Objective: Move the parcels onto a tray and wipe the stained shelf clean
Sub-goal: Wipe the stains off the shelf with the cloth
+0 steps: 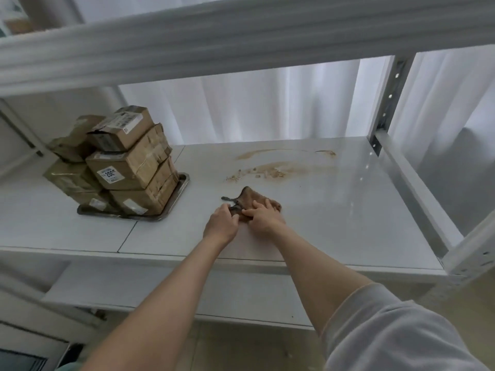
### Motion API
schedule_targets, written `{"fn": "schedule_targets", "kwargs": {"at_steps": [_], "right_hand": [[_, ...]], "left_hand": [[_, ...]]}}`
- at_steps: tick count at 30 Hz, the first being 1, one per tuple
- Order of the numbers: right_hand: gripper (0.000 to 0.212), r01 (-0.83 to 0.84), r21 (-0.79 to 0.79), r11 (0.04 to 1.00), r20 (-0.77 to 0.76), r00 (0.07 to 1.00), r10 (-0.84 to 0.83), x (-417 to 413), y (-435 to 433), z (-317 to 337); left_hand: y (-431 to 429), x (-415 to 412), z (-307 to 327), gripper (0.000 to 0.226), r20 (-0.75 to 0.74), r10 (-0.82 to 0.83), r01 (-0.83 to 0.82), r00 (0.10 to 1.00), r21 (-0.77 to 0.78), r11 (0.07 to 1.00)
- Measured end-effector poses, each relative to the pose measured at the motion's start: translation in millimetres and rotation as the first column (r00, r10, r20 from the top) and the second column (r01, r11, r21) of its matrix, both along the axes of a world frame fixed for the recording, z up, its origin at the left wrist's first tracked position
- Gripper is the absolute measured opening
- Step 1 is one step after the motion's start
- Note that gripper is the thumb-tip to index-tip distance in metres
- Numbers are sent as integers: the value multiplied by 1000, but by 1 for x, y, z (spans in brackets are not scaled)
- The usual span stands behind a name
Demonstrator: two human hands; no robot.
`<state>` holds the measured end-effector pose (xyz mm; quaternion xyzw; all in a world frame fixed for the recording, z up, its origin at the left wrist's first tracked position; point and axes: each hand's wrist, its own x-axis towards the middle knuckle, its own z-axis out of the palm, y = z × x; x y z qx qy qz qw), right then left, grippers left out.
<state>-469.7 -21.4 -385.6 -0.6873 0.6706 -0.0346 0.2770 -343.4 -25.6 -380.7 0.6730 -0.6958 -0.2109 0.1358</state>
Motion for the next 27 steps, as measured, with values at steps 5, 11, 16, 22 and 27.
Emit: {"fn": "schedule_targets", "kwargs": {"at_steps": [5, 11, 16, 22, 27], "right_hand": [[32, -198, -86, 976, 164, 964, 210, 24, 4, -10], [38, 220, -210, 953, 196, 964, -179, -31, 9, -12], [46, 516, -99, 851, -33, 853, -522, -66, -1, -9], [53, 336, -40, 941, -12, 942, -337, 23, -27, -4], [51, 46, -60, 997, 93, 995, -40, 127, -31, -5]], "left_hand": [[2, 15, -3, 41, 76, 91, -90, 993, -16, 996], [-5, 15, 3, 42, 78, -41, 45, 996, -49, 998], [-9, 49, 8, 36, 16, -46, 47, 999, -118, 992], [-14, 111, 16, 32, -66, 31, -44, 997, -207, 977], [-12, 157, 20, 32, -65, 95, -107, 993, -225, 969]]}}
